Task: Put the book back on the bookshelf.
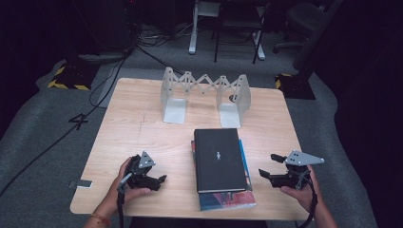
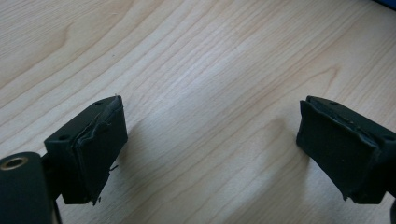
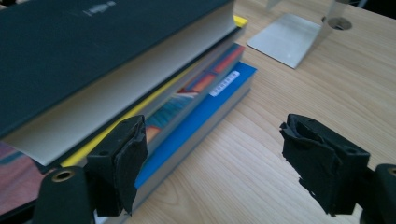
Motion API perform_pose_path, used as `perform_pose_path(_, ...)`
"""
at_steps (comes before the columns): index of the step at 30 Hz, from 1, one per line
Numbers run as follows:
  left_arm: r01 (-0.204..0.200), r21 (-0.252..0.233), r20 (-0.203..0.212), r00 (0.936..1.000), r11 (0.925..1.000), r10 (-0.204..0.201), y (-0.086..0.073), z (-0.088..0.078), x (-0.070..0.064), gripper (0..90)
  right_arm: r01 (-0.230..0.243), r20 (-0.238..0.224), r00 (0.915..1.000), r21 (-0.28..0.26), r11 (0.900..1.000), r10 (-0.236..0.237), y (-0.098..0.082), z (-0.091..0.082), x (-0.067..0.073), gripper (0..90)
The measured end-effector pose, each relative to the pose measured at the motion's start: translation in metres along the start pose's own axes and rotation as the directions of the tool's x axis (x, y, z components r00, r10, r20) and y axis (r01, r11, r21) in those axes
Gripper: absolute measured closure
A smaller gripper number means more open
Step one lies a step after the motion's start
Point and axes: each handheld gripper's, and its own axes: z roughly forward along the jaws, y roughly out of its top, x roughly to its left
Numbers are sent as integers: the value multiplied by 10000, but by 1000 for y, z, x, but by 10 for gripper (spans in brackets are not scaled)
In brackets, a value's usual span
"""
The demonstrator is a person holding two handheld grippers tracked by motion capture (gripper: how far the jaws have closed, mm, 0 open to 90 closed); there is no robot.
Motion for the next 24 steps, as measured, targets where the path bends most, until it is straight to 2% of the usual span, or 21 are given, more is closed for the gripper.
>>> perform_pose_path(5, -50, 11, 72, 10000, 10000, 50, 2, 2, -4, 86, 204, -315, 9993, -72, 9998, -206, 12, 4, 10, 227)
perform_pose_path(7, -267, 38, 266, 9993, 9996, 266, 4, 4, -4, 85, 425, -639, 9970, -124, 9990, -432, 17, 7, 16, 223)
perform_pose_path(9, -351, 56, 343, 9988, 9994, 349, 6, 5, -4, 77, 446, -794, 9958, -42, 9990, -448, 21, 11, 19, 223)
perform_pose_path(13, -367, 69, 386, 9986, 9993, 364, 7, 6, -4, 74, 720, -1195, 9904, 115, 9973, -701, 27, 20, 28, 221)
perform_pose_path(15, -367, 67, 387, 9986, 9993, 364, 7, 6, -4, 75, 819, -1134, 9904, 158, 9965, -796, 28, 20, 30, 215)
perform_pose_path(17, -374, 62, 383, 9986, 9993, 371, 7, 6, -4, 74, 500, -1387, 9891, -29, 9987, -499, 31, 18, 29, 224)
perform_pose_path(19, -365, 64, 376, 9986, 9993, 362, 7, 6, -4, 74, 622, -1195, 9909, 21, 9981, -615, 33, 18, 31, 224)
perform_pose_path(24, -376, 56, 362, 9986, 9993, 373, 7, 6, -5, 75, 901, -1261, 9881, 120, 9959, -879, 35, 21, 38, 223)
